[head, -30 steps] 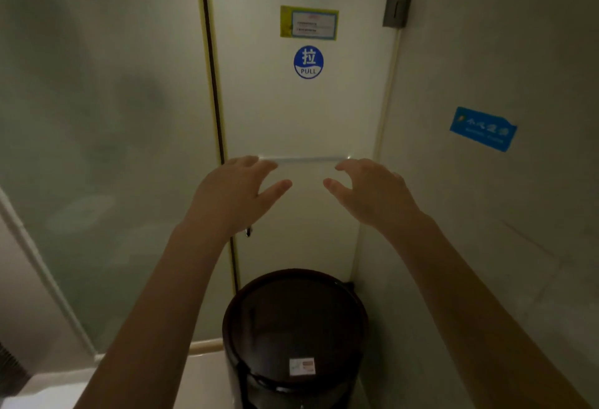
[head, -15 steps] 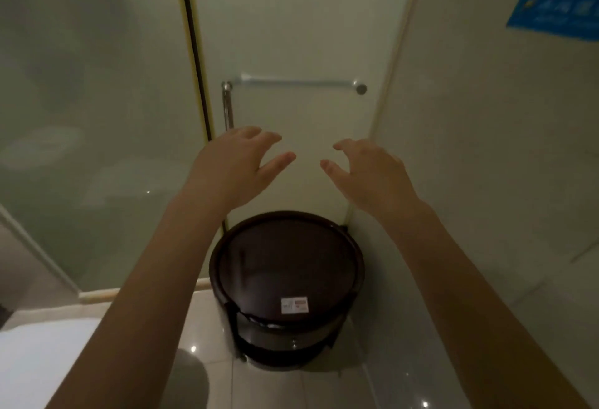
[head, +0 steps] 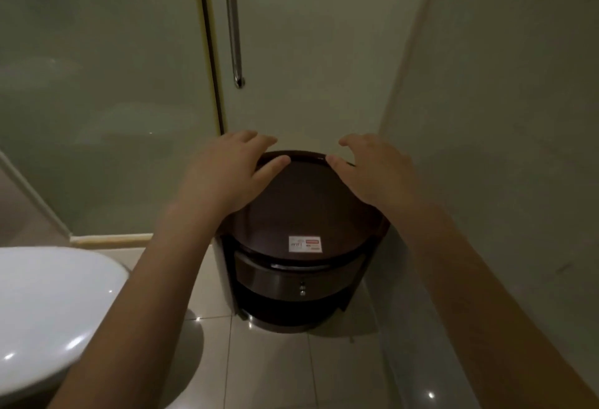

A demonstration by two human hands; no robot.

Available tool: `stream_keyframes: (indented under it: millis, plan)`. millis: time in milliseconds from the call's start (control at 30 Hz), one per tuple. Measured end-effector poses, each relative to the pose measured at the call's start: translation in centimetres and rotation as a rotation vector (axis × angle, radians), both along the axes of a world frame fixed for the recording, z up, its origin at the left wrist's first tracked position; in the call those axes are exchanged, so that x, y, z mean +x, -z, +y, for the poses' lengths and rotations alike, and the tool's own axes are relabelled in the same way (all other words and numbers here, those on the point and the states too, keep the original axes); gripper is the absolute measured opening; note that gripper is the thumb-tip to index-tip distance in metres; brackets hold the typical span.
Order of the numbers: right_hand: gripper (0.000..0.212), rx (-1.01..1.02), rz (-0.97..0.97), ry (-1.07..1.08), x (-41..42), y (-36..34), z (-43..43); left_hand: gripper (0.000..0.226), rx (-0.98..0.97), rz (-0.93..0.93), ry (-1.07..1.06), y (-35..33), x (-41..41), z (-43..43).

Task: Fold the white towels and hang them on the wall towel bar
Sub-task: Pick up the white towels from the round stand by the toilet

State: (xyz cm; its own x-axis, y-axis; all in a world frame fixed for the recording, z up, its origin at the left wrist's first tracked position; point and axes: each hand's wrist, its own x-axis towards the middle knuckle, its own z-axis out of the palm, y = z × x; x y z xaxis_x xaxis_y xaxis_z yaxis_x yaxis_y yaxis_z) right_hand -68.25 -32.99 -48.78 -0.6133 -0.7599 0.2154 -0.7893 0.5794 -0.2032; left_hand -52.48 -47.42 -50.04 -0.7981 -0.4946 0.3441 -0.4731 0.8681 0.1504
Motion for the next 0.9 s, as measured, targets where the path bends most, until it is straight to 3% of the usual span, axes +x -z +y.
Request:
stream_keyframes:
  millis: [333, 633, 900]
  plan:
    - [0.055, 0.009, -0.023, 0.002, -0.5, 16.2, -1.7, 0.064, -0.001, -0.004, -0.042, 15.9, -0.3, -1.0]
    - [0.052, 0.068, -0.094, 0.025, -0.9, 25.3, -3.1, 0.055, -0.004, -0.016, -0.036, 25.8, -1.8, -1.9]
    - [0.024, -0.067, -0.115, 0.149, -0.7, 31.2, -2.1, 0.053, 0.075, -0.011, -0.020, 32.4, -3.2, -2.3]
